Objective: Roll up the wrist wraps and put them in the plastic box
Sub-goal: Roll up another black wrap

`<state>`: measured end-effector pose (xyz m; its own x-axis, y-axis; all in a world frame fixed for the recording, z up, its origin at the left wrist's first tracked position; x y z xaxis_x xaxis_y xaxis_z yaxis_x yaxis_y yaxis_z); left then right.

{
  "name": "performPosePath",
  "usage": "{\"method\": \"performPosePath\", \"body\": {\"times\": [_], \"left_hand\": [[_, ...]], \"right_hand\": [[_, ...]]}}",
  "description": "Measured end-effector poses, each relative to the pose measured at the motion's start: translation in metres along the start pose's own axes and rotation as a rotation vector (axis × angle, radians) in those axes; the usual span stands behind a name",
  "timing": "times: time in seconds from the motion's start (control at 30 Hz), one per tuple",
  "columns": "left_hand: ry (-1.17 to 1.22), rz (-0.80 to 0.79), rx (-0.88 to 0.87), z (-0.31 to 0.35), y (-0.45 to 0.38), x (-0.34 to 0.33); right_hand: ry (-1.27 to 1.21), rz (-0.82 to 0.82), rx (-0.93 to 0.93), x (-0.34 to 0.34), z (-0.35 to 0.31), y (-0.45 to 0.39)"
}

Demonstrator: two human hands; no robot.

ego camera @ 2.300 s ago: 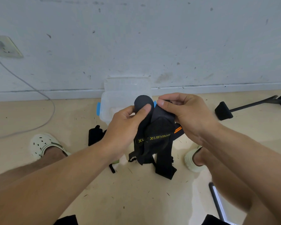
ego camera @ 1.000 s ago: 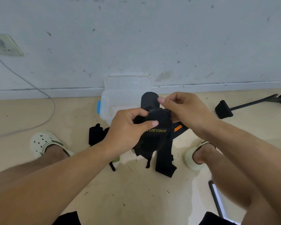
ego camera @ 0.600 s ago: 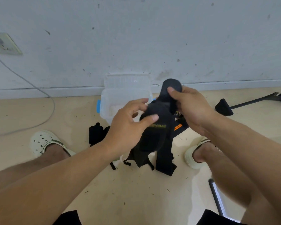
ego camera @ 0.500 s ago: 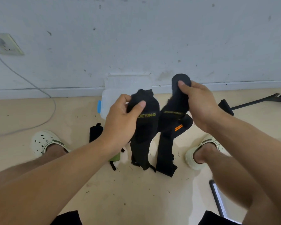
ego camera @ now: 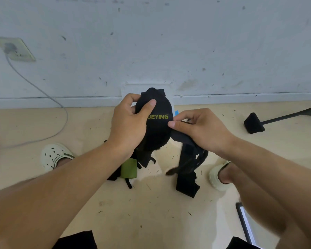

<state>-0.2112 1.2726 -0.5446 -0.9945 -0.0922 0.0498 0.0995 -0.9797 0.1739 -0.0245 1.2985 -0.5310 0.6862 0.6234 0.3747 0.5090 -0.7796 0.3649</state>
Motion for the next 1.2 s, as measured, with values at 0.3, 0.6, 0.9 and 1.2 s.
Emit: {"method": "performPosePath", "body": {"times": [0.3,0.6,0.9,1.2], "left_hand": [[-0.090,-0.301,0.118,-0.008,0.011,-0.011],[0.066,-0.128,0.117,-0.008,0.002,0.000],[-0.035,-0.220,0.123,-0.012,0.015,-0.015],[0.081,-0.052,0.141,-0.005,-0.001,0.004]], "right_hand": [[-0.388,0.155,-0.007,0.007,-0.008,0.000],[-0.088,-0.096,-0.132,-0.007,-0.003,0.003],[-0.354,0.064,-0.097,0.005,-0.005,0.002],[0.003,-0.126,-0.181,-0.010,-0.001,0.009]]}}
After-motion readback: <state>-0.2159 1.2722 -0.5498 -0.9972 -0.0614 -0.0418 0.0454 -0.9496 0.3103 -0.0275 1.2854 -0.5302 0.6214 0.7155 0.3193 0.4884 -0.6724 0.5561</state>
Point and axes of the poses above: each hand's wrist, its own y-axis away from the middle knuckle, its own x-axis out of the back of the hand, z = x × y, the point moved 2 cm from there along -y, towards the middle knuckle, and after that the axes turned 15 degrees about -z, right-handed, at the moved point
